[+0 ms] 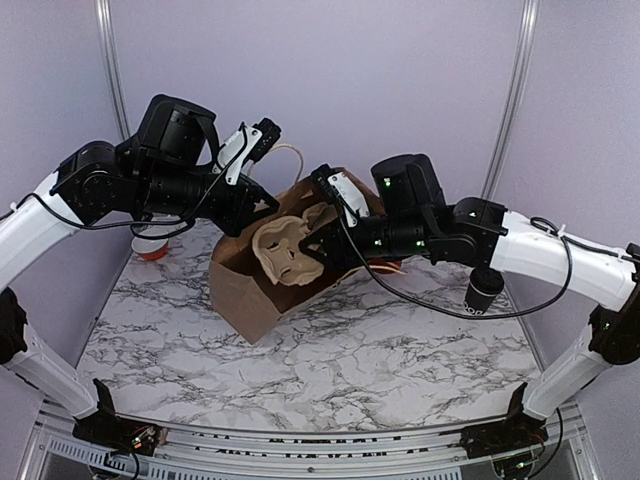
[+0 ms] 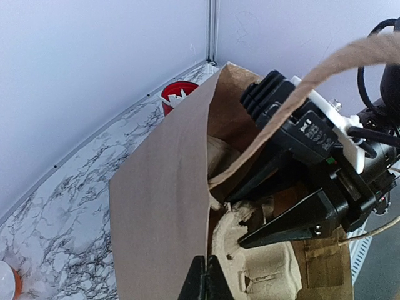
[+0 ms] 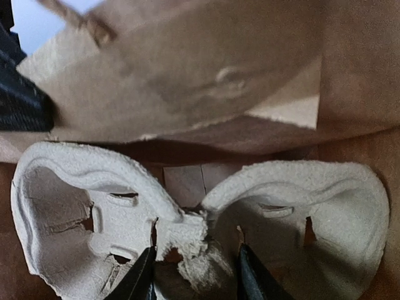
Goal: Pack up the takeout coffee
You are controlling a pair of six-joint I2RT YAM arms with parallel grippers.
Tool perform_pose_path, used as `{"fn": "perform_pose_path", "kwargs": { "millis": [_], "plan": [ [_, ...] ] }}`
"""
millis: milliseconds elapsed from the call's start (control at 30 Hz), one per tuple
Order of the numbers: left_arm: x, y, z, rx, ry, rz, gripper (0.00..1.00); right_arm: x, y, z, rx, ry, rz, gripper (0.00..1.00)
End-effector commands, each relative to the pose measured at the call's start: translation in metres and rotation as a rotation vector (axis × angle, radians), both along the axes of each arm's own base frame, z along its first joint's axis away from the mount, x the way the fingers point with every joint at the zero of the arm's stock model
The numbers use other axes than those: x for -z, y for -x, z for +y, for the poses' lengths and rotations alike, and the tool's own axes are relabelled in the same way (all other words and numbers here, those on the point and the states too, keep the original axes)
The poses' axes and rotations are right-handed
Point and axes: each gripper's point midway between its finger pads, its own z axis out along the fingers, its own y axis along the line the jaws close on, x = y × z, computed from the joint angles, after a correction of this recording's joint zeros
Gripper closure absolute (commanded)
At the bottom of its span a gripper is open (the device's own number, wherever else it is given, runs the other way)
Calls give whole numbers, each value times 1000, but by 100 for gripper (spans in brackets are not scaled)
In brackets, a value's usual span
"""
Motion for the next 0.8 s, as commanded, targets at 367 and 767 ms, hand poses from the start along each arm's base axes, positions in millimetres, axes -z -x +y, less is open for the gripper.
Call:
{"fn": "perform_pose_path", "kwargs": {
  "millis": [367, 767],
  "plan": [
    [10, 32, -30, 1, 159, 275, 100, -22, 41, -56, 16, 183, 65, 58],
    [44, 27, -3, -102, 132, 283, 100, 10, 47, -17, -44, 277, 79, 58]
  ]
}}
